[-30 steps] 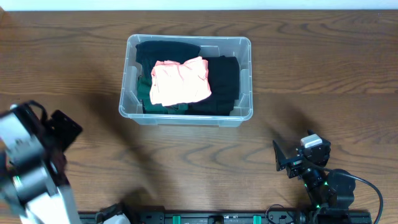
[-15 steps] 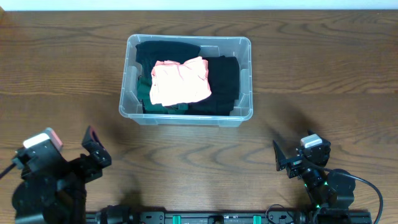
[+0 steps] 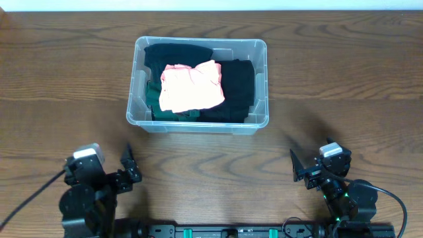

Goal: Pack container

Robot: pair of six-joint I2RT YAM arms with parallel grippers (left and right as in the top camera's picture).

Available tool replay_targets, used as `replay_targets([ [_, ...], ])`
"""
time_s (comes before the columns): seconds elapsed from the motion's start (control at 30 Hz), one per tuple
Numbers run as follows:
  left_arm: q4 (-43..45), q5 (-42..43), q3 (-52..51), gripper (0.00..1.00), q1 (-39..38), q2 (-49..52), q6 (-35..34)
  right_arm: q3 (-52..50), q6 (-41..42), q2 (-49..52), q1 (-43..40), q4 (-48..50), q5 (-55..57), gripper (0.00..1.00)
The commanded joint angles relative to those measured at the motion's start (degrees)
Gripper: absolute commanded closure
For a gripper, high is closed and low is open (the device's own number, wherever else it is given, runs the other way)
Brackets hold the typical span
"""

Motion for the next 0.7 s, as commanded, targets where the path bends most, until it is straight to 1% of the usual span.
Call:
replay_targets([
  [0.0, 0.57, 1.92, -3.04, 0.02, -0.31, -3.74, 0.94, -0.2, 0.39, -0.39, 0.61, -0.02, 0.17, 0.01],
  [0.27, 0.55, 1.86, -7.98, 0.02, -0.31, -11.34, 0.94, -0.2, 0.39, -0.39, 0.61, -0.02, 0.17, 0.01],
  [0.43, 0.61, 1.2, -10.1, 0.02, -0.46, -11.63, 0.76, -0.2, 0.39, -0.39, 0.61, -0.02, 0.17, 0.01],
  [0.67, 3.02, 0.55, -12.85, 0.02, -0.46, -11.63, 0.76, -0.2, 0.39, -0.39, 0.61, -0.02, 0.17, 0.01],
])
